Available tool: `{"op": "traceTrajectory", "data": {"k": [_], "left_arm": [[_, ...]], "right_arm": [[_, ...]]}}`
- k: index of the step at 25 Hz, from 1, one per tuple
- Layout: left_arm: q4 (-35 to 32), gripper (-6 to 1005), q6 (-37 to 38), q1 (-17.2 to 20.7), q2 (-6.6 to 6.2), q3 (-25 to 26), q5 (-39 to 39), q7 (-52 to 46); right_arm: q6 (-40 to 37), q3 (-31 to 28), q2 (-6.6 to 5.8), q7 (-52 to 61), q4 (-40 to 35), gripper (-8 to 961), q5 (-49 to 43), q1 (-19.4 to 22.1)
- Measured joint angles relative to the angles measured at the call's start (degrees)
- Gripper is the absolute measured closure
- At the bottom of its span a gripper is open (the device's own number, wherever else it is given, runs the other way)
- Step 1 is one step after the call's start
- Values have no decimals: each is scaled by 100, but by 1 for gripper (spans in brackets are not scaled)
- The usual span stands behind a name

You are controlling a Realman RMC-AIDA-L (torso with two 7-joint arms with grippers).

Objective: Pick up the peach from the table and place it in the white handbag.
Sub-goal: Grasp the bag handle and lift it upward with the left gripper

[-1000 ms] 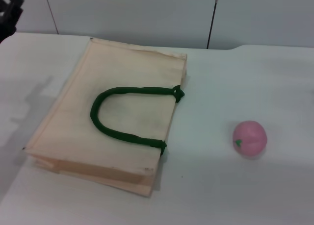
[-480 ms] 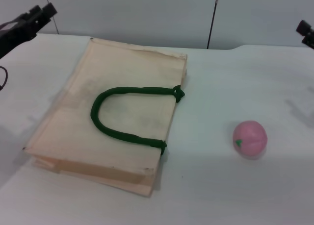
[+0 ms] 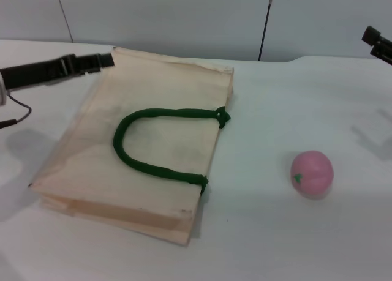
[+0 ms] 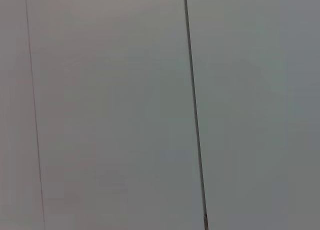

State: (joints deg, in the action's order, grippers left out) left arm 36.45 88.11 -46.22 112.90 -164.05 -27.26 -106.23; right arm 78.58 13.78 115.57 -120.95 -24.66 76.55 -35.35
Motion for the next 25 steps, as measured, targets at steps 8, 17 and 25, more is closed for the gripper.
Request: {"op": "traceTrajectory", "data": {"k": [8,17,25], "left_arm": [[6,472,-197,-416,-60,-5,1388,-746],[-35,472,-272,-602,-98,-5,2028,-1139],[-55,473,-508,-746,-81,-4,2605,-1417]], "right_arm": [[-22,1,0,0,-4,74,30,-1],[-53,-24,9,-27,-4,74,46,2],[-54,-35,9,-33,-4,74,54,2]]}}
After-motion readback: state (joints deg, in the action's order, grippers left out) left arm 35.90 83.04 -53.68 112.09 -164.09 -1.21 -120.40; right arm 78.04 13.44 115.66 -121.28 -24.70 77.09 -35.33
